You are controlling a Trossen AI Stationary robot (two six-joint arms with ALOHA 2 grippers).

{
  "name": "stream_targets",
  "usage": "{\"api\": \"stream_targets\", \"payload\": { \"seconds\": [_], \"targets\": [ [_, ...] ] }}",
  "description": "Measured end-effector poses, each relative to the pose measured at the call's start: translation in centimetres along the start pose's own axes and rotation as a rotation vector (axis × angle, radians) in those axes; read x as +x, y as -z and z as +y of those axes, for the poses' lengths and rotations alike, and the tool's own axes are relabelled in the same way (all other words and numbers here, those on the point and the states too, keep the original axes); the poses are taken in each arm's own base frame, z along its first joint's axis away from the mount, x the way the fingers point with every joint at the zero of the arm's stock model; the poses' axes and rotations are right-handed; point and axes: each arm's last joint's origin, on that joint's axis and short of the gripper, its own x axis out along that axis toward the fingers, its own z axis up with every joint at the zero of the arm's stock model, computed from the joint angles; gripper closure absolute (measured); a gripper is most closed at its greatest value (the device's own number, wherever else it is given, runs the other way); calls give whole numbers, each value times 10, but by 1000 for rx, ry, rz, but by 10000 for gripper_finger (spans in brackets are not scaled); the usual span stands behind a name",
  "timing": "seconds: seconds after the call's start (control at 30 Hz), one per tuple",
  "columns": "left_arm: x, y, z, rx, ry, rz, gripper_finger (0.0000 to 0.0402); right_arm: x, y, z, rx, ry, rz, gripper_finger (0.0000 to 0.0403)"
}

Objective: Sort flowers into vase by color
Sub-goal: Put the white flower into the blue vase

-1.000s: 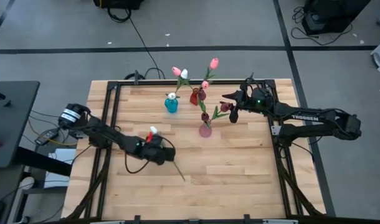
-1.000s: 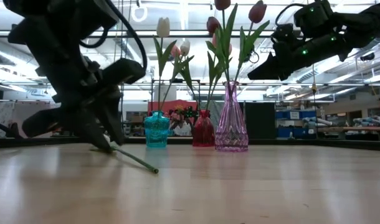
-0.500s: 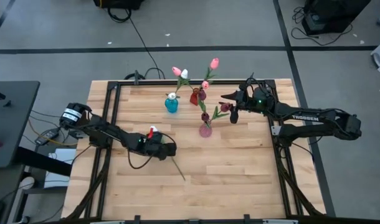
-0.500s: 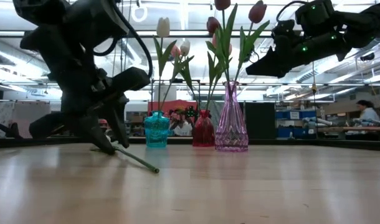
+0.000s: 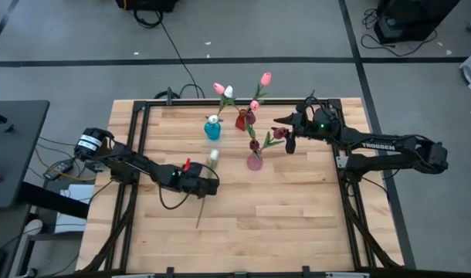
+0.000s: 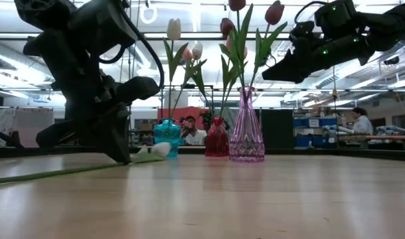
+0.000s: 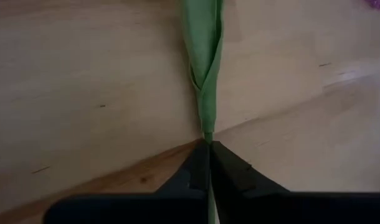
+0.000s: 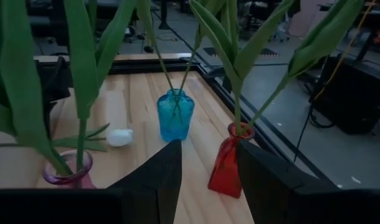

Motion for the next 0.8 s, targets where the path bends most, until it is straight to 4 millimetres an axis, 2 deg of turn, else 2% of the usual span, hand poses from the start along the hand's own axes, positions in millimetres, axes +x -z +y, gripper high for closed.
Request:
{"api": "stream_targets", "payload": {
  "seconds": [0.3, 0.4, 0.57, 0.7, 0.8],
  "targets": [
    [-9, 7, -5, 104, 11, 81, 399, 0, 1, 0, 12, -4, 5, 240],
    [-19, 6, -14, 211, -12, 158, 400, 0, 0, 0, 16, -4, 4, 241],
    [-47, 2, -31, 422, -153, 283, 401, 0, 0, 0, 16, -4, 4, 241],
    [-71, -8, -50, 574, -208, 211, 401, 0, 0, 0, 16, -4, 4, 241],
    [-86, -12, -67, 669, -154, 83, 401, 0, 0, 0, 16, -4, 4, 241]
  ]
}}
